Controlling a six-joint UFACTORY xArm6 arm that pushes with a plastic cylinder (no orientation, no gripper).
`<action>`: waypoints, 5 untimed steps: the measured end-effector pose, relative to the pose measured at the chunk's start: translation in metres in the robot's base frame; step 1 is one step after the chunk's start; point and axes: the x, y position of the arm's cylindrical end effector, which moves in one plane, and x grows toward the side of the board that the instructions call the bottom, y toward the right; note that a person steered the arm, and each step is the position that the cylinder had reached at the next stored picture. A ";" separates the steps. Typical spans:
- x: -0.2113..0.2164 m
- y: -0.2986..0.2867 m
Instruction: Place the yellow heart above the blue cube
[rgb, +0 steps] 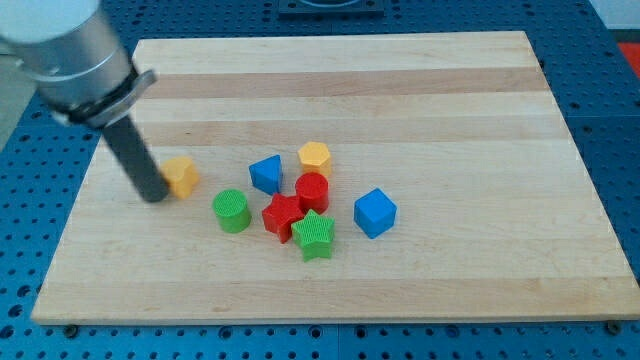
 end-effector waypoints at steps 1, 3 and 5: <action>-0.039 0.052; -0.106 0.121; -0.081 0.200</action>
